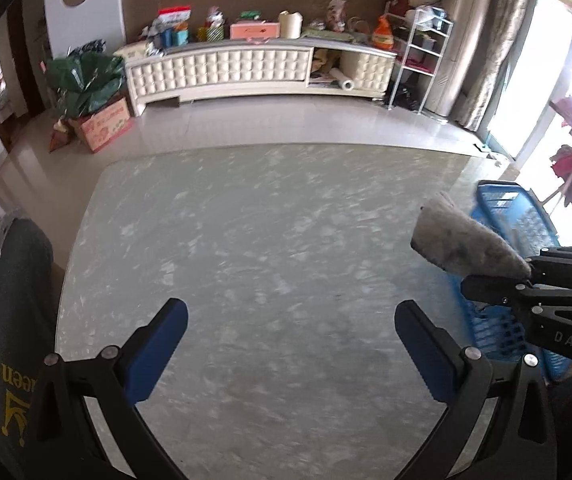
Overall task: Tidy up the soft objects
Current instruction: 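Lift the grey felt pad and carry it over the basket with the right tool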
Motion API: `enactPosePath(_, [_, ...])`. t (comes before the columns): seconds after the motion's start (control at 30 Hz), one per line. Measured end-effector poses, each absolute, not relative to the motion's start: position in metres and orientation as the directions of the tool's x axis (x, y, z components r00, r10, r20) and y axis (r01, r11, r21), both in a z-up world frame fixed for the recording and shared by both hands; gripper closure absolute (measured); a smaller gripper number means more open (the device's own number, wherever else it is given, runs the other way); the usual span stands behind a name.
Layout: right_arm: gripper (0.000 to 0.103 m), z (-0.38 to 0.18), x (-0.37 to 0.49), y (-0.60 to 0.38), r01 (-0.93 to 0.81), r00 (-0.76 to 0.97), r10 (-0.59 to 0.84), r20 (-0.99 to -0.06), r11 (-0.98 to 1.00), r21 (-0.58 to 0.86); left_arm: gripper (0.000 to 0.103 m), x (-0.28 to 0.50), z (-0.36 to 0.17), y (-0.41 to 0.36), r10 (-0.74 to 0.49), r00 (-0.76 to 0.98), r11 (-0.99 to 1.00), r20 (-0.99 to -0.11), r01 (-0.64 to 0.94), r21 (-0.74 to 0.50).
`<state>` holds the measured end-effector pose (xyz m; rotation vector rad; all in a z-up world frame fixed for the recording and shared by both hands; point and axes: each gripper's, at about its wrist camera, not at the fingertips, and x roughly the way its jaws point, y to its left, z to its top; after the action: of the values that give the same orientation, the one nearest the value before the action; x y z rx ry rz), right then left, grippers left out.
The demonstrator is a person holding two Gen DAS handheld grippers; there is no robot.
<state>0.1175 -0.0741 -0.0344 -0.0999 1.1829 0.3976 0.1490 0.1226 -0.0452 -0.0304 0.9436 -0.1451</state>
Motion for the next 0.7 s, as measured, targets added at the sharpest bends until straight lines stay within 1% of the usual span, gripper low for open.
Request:
enactPosePath(0.23, [0.088,-0.002,0.087,-0.120,-0.328,0.382,0.266,-0.885,0.934,0.139,0.000,0.126,-0.012,0.078,-0.146,0.604,0.985,-0.783,0.161,-0.059])
enactPosePath(0.4, [0.088,0.008,0.075,-0.156,-0.290,0.416,0.256,-0.872,0.947,0.140,0.000,0.113,0.003,0.047,-0.199,0.611,0.974,-0.766,0.211,-0.084])
enactPosePath(0.6, [0.087,0.007,0.067,-0.182,-0.236,0.450,0.223,-0.865,0.964,0.125,0.000,0.109,0.005,0.011,-0.194,0.608,0.967,-0.770,0.248,-0.048])
enactPosePath(0.7, [0.086,0.002,0.063,-0.197,-0.205,0.454,0.211,-0.866,0.970,0.129,0.000,0.110,0.005,-0.005,-0.213,0.607,0.960,-0.766,0.275,-0.049])
